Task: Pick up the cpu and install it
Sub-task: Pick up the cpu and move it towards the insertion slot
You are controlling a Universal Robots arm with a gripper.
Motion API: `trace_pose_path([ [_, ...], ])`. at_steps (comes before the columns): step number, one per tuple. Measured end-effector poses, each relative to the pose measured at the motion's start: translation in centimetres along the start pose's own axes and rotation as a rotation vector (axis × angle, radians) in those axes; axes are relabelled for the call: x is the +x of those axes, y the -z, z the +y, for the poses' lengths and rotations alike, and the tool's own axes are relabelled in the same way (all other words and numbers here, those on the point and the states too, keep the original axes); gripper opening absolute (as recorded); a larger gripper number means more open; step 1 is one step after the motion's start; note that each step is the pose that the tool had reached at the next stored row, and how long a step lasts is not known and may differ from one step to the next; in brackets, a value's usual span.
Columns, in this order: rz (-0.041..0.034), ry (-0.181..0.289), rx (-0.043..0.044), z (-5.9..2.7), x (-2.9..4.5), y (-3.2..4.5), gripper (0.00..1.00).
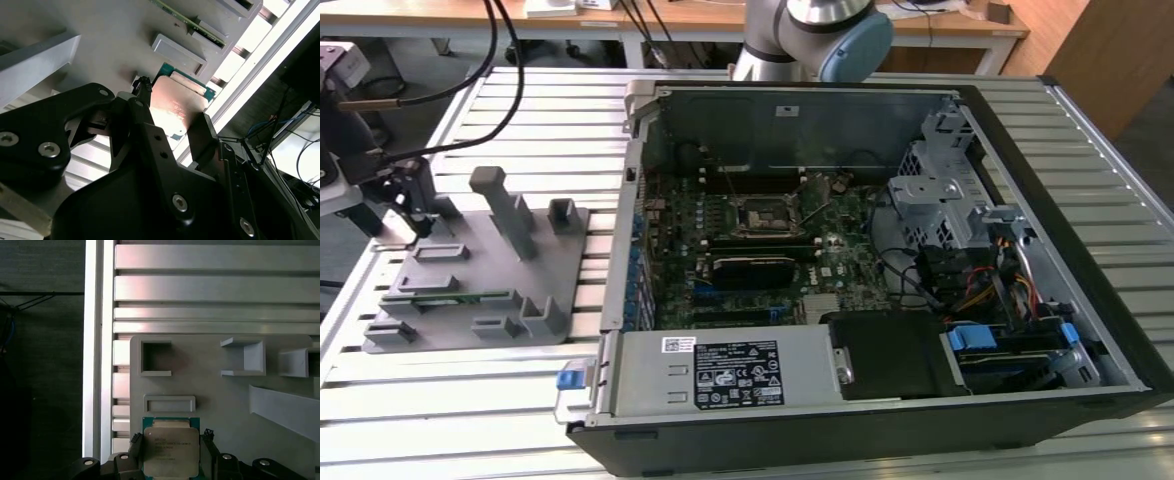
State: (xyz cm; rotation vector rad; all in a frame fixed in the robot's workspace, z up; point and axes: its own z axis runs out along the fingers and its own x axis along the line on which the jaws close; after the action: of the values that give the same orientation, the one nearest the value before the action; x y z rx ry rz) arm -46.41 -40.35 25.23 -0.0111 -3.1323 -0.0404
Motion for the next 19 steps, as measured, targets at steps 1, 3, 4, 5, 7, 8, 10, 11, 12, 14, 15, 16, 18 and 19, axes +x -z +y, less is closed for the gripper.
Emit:
trace_pose_path([
  [1, 0.0, 0.0, 0.0001, 0.0, 0.0, 0.05, 0.54],
  [3, 0.0002, 0.0, 0.0001, 0.01, 0.0, 0.18, 0.54],
  [4, 0.0001, 0.0, 0.0001, 0.01, 0.0, 0.26, 0.54],
  [5, 0.0001, 0.0, 0.0001, 0.01, 0.0, 0.33, 0.54],
  [7, 0.0, 0.0, 0.0001, 0.01, 0.0, 0.48, 0.54],
  [8, 0.0, 0.0, 0.0, 0.02, 0.01, 0.56, 0.54],
  [10, 0.0, 0.0, 0.0001, 0.02, 0.01, 0.74, 0.54],
  [11, 0.0001, 0.0, 0.0001, 0.02, 0.01, 0.85, 0.54],
  [12, 0.0, 0.0, 0.0001, 0.03, 0.01, 0.95, 0.54],
  [14, 0.0, 0.0, 0.0001, 0.03, 0.01, 1.15, 0.54],
  [15, 0.0, 0.0, 0.0001, 0.03, 0.01, 1.25, 0.54],
  [16, 0.0001, 0.0, 0.0001, 0.04, 0.01, 1.35, 0.54],
  [18, 0.0, 0.0, 0.0001, 0.04, 0.02, 1.54, 0.54],
  [19, 0.0, 0.0, 0.0, 0.04, 0.02, 1.64, 0.54],
])
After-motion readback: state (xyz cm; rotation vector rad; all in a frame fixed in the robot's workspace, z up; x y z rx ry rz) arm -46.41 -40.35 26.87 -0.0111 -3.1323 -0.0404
